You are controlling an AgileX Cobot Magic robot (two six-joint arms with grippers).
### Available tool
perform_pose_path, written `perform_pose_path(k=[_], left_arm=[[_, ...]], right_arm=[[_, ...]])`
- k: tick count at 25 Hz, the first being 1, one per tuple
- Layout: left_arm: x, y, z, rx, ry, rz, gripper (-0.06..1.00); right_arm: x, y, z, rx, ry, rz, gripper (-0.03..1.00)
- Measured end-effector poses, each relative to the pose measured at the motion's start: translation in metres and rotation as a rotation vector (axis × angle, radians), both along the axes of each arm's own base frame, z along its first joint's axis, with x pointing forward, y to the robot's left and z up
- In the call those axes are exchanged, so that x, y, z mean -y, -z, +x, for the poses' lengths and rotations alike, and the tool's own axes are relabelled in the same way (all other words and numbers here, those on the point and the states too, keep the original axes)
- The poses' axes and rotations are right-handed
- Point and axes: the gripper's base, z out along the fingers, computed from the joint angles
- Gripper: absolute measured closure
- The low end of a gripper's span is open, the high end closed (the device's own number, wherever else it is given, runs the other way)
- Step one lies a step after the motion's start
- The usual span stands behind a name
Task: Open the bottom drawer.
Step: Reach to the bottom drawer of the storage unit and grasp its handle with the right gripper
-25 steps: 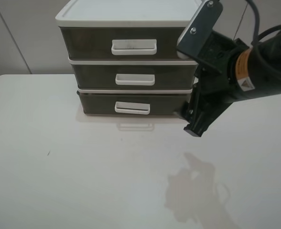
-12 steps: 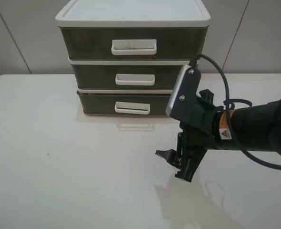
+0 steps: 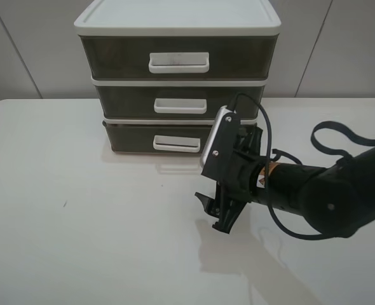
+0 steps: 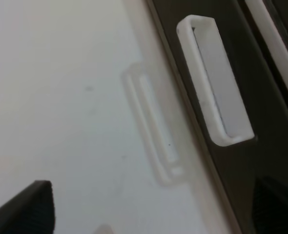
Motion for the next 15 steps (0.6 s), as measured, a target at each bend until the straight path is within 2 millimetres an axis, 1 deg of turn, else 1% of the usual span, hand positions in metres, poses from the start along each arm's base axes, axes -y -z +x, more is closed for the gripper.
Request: perform_pose_path(k=[5,10,15], left_arm=[[0.0,0.0,0.0,0.0,0.0,0.0,0.2],[0.0,0.0,0.0,0.0,0.0,0.0,0.2],[0.0,0.0,0.0,0.0,0.0,0.0,0.2]], right_arm=[[-0.001,0.007,0.011,0.133,-0.035,-0.132,0.17],[-0.015,0.005,0.027,0.208,-0.072,-0.18,0.17],[-0.03,0.011,0.038,0.127,-0.11,-0.202,0.17]])
